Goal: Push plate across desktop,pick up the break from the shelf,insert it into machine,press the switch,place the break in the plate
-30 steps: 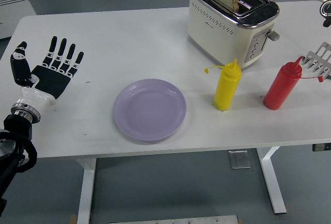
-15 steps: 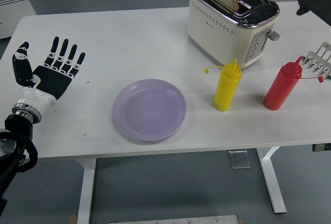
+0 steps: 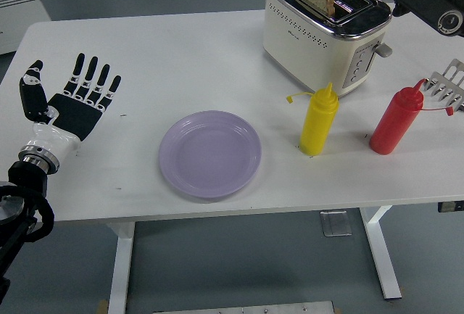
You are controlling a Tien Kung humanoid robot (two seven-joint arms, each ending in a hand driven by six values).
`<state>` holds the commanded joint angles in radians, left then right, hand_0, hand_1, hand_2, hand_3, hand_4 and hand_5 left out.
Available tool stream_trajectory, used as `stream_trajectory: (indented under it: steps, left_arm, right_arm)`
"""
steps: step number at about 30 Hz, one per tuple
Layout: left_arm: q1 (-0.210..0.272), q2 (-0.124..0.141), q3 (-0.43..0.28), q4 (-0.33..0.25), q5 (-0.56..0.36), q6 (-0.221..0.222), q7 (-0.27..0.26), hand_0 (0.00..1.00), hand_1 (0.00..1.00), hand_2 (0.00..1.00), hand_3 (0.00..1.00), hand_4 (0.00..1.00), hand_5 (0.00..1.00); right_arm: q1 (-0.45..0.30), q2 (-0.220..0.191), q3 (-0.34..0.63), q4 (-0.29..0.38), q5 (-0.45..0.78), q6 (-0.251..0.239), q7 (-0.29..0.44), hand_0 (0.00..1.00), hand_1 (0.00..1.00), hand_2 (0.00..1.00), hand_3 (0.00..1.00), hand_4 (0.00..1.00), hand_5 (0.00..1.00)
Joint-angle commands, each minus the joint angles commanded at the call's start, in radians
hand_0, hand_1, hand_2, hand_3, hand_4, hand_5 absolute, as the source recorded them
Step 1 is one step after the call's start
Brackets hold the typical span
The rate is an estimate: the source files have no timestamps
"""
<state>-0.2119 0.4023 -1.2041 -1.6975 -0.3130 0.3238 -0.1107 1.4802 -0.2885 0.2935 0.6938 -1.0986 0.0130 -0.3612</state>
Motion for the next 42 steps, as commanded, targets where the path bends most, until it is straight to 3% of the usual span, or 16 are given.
stream_trajectory:
  steps: [20, 36, 37, 42]
  left_arm:
    - [-0.008, 0.001, 0.006, 0.004, 0.001, 0.001, -0.001, 0.808, 0.743, 0.726, 0.748, 0.709, 0.998]
    - [-0.014, 0.000, 0.013, 0.004, 0.001, 0.001, -0.003, 0.808, 0.743, 0.726, 0.747, 0.707, 0.998]
    - [-0.014, 0.000, 0.013, 0.004, 0.001, 0.001, -0.003, 0.809, 0.743, 0.726, 0.747, 0.706, 0.998]
    - [-0.015, 0.000, 0.014, 0.004, 0.001, 0.001, -0.003, 0.809, 0.743, 0.726, 0.747, 0.706, 0.998]
  right_arm:
    - [0.008, 0.092, -0.103, -0.095, 0.053, -0.042, -0.020, 0.454, 0.583, 0.693, 0.706, 0.798, 0.310]
    - [-0.017, 0.117, -0.149, -0.136, 0.073, -0.076, -0.011, 0.438, 0.574, 0.679, 0.697, 0.813, 0.326]
    - [-0.018, 0.117, -0.149, -0.135, 0.072, -0.082, -0.011, 0.413, 0.542, 0.618, 0.652, 0.638, 0.177]
    - [-0.021, 0.119, -0.149, -0.130, 0.064, -0.112, -0.011, 0.413, 0.542, 0.618, 0.652, 0.638, 0.177]
